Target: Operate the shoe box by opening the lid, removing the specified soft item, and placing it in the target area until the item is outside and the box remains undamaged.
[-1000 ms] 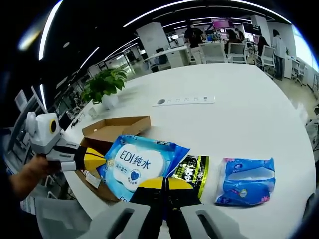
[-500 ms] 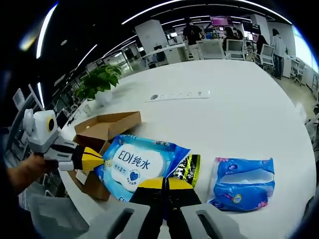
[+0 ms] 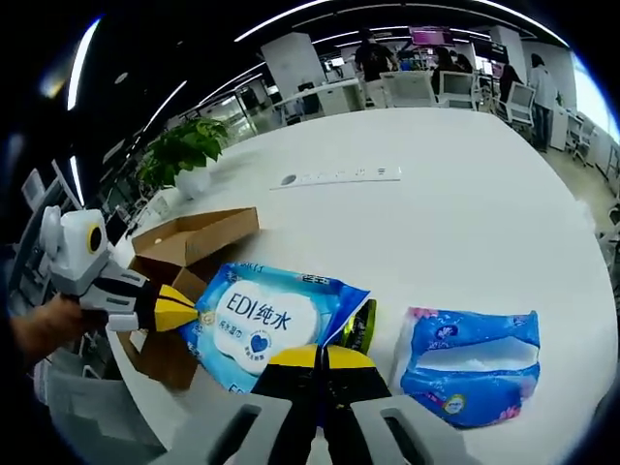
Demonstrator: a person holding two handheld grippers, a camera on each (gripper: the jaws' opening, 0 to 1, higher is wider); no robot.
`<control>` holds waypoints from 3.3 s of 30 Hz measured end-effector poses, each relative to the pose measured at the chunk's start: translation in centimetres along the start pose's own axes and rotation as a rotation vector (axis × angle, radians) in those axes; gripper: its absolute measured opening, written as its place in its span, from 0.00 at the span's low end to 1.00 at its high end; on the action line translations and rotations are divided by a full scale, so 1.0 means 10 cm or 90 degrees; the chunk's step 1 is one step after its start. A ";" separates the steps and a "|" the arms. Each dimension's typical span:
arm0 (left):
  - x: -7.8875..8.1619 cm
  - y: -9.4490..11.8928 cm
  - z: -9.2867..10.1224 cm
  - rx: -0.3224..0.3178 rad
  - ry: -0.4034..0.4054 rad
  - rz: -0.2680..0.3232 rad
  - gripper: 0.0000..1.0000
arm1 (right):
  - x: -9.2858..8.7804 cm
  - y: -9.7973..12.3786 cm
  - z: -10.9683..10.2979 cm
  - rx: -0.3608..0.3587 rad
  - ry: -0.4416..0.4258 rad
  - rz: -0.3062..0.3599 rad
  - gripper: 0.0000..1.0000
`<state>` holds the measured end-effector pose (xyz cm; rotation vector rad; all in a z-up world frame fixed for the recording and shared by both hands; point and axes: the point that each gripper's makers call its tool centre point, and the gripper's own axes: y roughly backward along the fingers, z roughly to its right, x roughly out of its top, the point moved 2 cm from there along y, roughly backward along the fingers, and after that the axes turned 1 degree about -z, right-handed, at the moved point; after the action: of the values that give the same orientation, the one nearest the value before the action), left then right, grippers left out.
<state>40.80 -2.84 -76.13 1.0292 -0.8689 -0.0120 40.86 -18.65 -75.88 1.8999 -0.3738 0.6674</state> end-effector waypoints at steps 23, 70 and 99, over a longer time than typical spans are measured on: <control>-0.04 -0.20 -0.01 0.017 -0.055 -0.027 0.00 | -0.07 -0.20 0.15 -0.008 0.010 -0.020 0.00; -0.09 -0.28 0.00 0.065 -0.262 -0.063 0.05 | -0.15 -0.20 0.26 -0.041 0.061 -0.028 0.00; 0.16 0.33 0.04 0.006 -0.073 0.037 0.27 | 0.13 0.43 -0.25 -0.011 0.129 0.039 0.24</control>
<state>40.41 -2.03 -72.57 1.0183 -1.0040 -0.0177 38.93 -18.12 -71.15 1.7912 -0.3075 0.8869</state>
